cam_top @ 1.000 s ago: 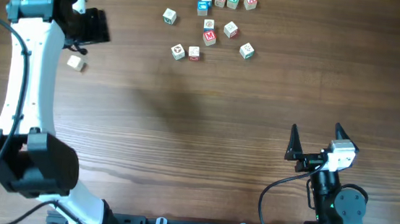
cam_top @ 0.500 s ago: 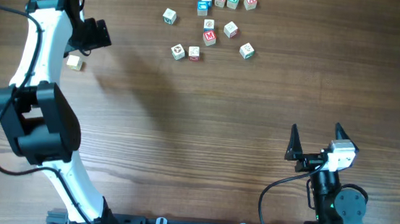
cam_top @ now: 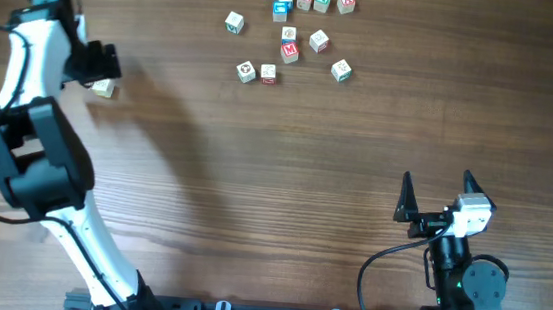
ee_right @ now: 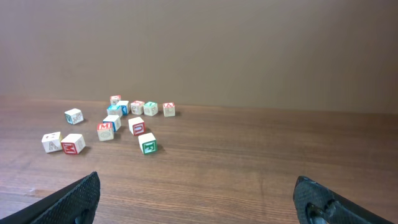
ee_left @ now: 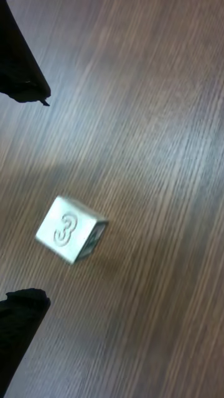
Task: Form a horizontal line
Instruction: 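Grasp the blue 'P' block with the left gripper and lift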
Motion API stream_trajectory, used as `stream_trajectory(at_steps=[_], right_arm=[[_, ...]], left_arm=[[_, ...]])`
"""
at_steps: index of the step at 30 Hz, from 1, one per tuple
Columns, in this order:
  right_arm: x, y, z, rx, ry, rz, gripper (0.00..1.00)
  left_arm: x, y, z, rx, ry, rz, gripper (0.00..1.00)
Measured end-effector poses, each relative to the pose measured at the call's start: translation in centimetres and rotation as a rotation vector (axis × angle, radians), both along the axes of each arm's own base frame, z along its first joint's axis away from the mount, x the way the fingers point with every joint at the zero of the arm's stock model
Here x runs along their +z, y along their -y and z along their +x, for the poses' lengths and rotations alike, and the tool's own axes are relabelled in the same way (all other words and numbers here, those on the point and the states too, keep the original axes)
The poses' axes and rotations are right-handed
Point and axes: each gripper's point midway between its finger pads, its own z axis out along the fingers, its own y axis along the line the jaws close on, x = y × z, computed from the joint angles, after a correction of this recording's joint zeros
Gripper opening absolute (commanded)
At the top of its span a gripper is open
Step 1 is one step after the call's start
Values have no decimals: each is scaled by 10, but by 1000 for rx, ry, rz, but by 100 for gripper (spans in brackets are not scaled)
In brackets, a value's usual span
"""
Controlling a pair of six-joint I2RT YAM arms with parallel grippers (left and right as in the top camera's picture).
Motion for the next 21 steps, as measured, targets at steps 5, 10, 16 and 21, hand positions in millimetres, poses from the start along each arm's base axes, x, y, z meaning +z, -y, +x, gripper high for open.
stream_trajectory(at_steps=[5, 10, 16, 21], right_arm=[[0, 0, 0, 0, 0, 0, 100], [0, 0, 0, 0, 0, 0, 100], [0, 0, 0, 0, 0, 0, 100], [0, 0, 0, 0, 0, 0, 100]], left_arm=[[-20, 7, 6, -75, 20, -122, 99], [-44, 28, 7, -189, -21, -165, 67], [-45, 32, 14, -268, -19, -120, 61], [-45, 26, 13, -275, -25, -103, 34]])
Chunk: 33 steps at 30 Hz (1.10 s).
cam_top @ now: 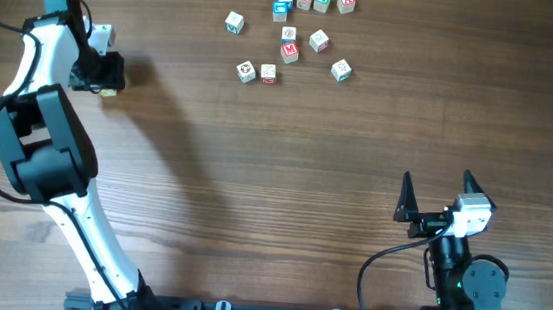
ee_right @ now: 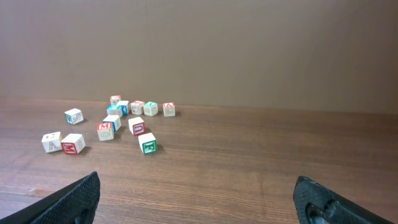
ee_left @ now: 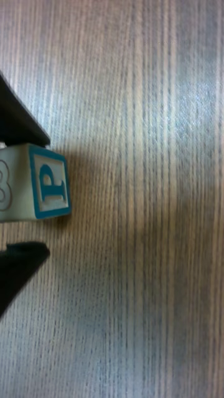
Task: Form a horizontal line
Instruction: 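Grasp the blue 'P' block with the left gripper and lift, then carry the 'P' block left and set it down on the table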
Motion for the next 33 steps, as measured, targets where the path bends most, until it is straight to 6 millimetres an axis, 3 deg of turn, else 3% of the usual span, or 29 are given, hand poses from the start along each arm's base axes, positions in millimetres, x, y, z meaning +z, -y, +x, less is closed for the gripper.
stream_trajectory(at_steps=[2, 10, 13, 18, 24, 27, 33], right_arm=[[0, 0, 0, 0, 0, 0, 100], [0, 0, 0, 0, 0, 0, 100], [0, 0, 0, 0, 0, 0, 100], [0, 0, 0, 0, 0, 0, 100], [0, 0, 0, 0, 0, 0, 100], [0, 0, 0, 0, 0, 0, 100], [0, 0, 0, 0, 0, 0, 100]], left_arm=[[0, 0, -1, 6, -2, -2, 22], [-1, 4, -15, -1, -62, -20, 19], [0, 5, -30, 1, -125, -16, 11], [1, 3, -63, 3, -265, 12, 13], [5, 5, -94, 14, -395, 15, 26], [8, 7, -107, 36, -452, 8, 13], [10, -9, -117, 77, -484, 57, 11]])
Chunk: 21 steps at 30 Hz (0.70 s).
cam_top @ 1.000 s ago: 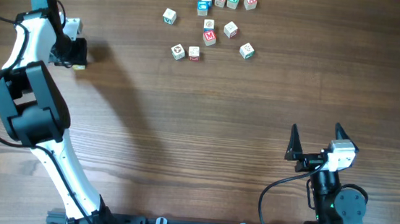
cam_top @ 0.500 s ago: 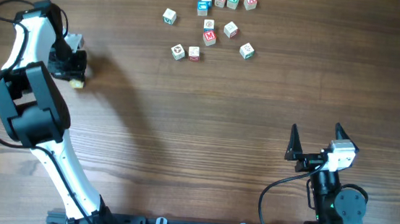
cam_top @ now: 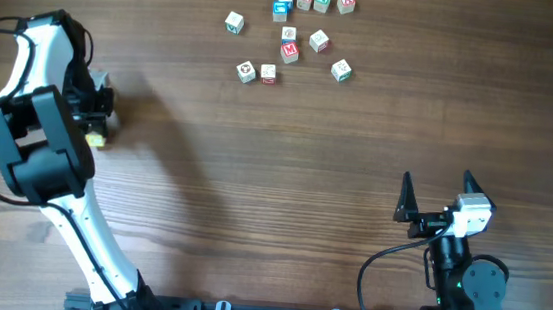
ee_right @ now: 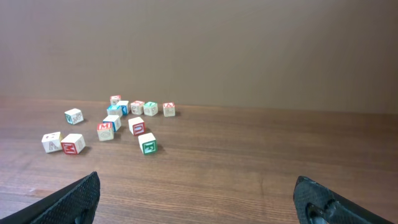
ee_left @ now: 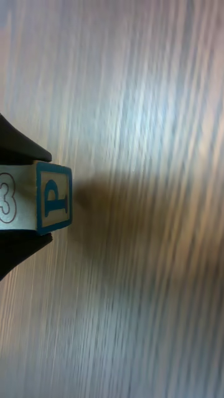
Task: Form a horizontal line
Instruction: 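Carry the 'P' block left and set it down on the table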
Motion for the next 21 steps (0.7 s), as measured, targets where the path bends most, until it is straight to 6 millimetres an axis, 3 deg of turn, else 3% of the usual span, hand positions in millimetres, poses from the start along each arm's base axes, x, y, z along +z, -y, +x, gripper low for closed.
stream_trajectory(at_steps=[5, 14, 17, 21], right_arm=[[0, 0, 0, 0, 0, 0, 100], [0, 0, 0, 0, 0, 0, 100], [0, 0, 0, 0, 0, 0, 100], [0, 0, 0, 0, 0, 0, 100]], left_arm=[[-3, -33, 4, 58, 57, 60, 7], [-5, -79, -20, 215, 86, 38, 9], [-6, -82, -23, 247, 112, -19, 9], [-7, -68, -14, 202, 153, -114, 10]])
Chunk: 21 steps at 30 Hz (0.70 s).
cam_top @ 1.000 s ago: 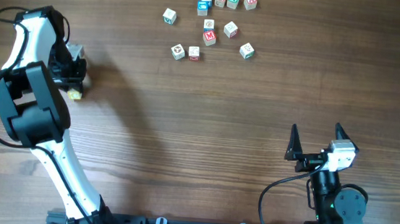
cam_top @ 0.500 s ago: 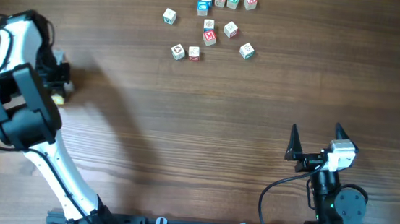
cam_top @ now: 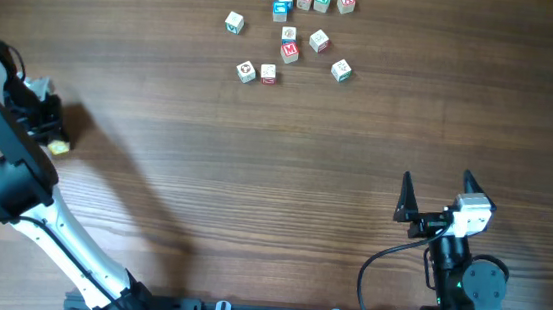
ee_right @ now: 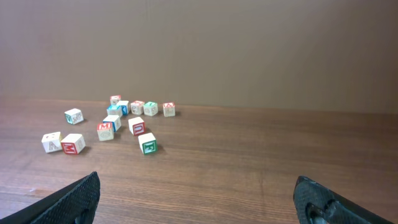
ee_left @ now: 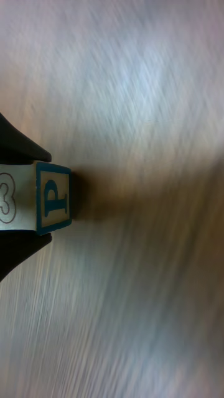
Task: Form a horizontal line
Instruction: 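Carry the 'P' block left and set it down on the table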
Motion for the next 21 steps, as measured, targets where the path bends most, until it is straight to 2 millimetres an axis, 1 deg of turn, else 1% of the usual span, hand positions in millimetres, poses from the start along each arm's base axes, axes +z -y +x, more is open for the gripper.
stream_trajectory(at_steps=[4, 7, 11, 15, 16, 18, 19, 20, 21], right_arm=[[0, 0, 0, 0, 0, 0, 100], [0, 0, 0, 0, 0, 0, 100], [0, 0, 0, 0, 0, 0, 100], [0, 0, 0, 0, 0, 0, 100], [0, 0, 0, 0, 0, 0, 100], [0, 0, 0, 0, 0, 0, 100], [0, 0, 0, 0, 0, 0, 100], [0, 0, 0, 0, 0, 0, 100], [0, 0, 0, 0, 0, 0, 100]], left_arm=[[0, 21, 14, -91, 31, -39, 11], [-1, 34, 27, -162, 49, -36, 11], [-1, 49, 36, -236, 50, -22, 11], [-1, 55, 39, -289, 34, 3, 11], [-1, 56, 39, -297, 30, 8, 13], [-1, 56, 39, -301, 27, 12, 34], [-1, 55, 39, -303, 25, 13, 42], [-2, 55, 38, -312, 24, 14, 45], [-4, 55, 37, -314, 20, 16, 46]])
